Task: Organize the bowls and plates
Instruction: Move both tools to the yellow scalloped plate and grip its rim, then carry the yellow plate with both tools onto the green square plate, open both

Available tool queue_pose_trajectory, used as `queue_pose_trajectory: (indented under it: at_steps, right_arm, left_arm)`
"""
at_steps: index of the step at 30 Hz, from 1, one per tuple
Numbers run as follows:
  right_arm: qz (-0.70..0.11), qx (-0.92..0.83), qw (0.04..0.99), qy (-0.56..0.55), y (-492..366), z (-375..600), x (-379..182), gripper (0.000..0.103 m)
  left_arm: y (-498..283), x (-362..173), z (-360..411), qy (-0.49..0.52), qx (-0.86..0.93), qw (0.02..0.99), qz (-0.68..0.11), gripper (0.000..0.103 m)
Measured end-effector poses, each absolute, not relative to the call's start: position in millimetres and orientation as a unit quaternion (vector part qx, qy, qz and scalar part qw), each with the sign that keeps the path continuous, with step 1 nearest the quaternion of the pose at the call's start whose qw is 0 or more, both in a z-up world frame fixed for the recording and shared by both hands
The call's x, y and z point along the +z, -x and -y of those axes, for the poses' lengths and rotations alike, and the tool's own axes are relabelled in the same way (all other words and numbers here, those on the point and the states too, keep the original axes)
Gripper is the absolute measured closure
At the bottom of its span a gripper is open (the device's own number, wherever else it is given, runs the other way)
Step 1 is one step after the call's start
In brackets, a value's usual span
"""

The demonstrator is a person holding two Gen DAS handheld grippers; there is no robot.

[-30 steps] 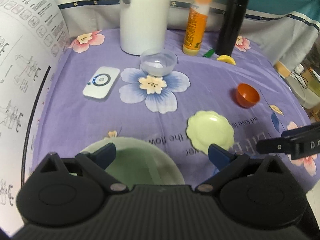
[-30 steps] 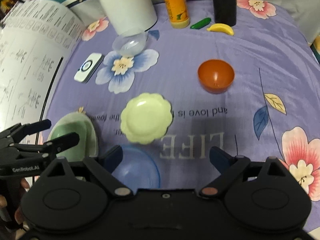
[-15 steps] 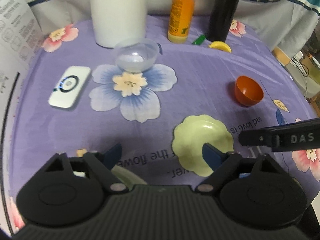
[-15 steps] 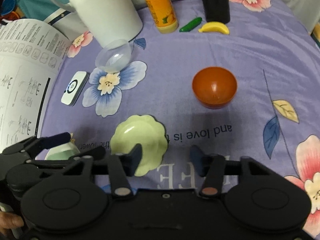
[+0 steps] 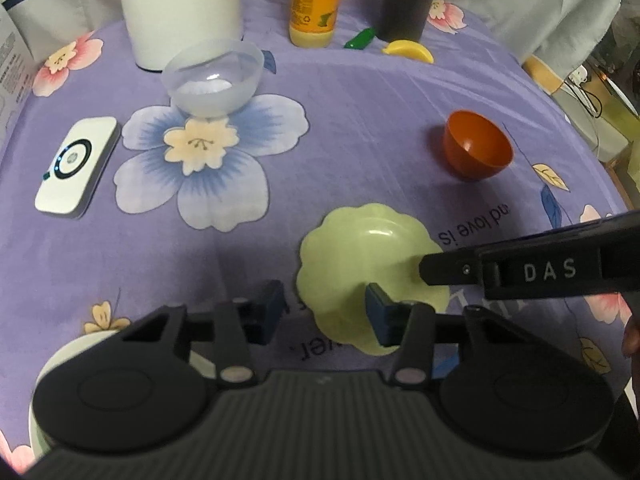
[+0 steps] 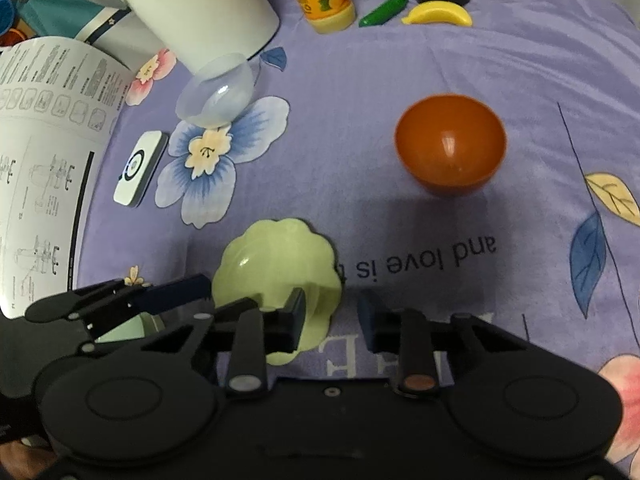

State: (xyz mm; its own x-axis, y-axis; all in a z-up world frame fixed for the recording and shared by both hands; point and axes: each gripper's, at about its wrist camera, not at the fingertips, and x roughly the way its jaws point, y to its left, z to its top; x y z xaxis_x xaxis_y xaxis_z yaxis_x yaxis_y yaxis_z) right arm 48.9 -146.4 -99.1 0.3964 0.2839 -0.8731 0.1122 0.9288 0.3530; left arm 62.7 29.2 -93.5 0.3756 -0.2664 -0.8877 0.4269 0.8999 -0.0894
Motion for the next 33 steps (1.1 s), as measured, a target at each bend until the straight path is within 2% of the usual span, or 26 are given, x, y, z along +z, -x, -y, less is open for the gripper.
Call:
queue_pose_trajectory:
  at_steps: [3, 7, 19, 22, 25, 33]
  right_arm:
    - [-0.541, 0.055, 0.822, -0.168, -49.9, 141.7, -98.7, 0.074]
    - [-0.538, 0.057, 0.826, -0.159, -51.4, 134.3, -99.6, 0.086]
    - [-0.531, 0.041, 0.832, -0.157, -55.0, 131.5, -94.8, 0.085]
    - [-0.528, 0.041, 0.834, -0.156, -54.2, 131.1, -91.0, 0.086]
    - [-0.528, 0.043, 0.834, -0.157, -53.0, 129.7, -86.0, 0.086]
    - [-0.517, 0.063, 0.839, -0.154, -50.7, 114.9, -58.0, 0.086]
  left_arm:
    - [-64.5, -93.0, -28.9, -0.076, -0.211, 0.826, -0.518, 0.058]
    - [-61.0, -94.2, -23.9, -0.092, -0.211, 0.832, -0.504, 0.064]
    - [-61.1, -89.0, -26.9, -0.082, -0.191, 0.843, -0.496, 0.073]
    - [-61.4, -83.9, -30.8, -0.076, -0.185, 0.847, -0.492, 0.08]
    - [-63.4, -76.1, -35.6, -0.064, -0.18, 0.851, -0.489, 0.083]
    - [-56.1, -47.6, -59.6, -0.04, -0.161, 0.863, -0.477, 0.083]
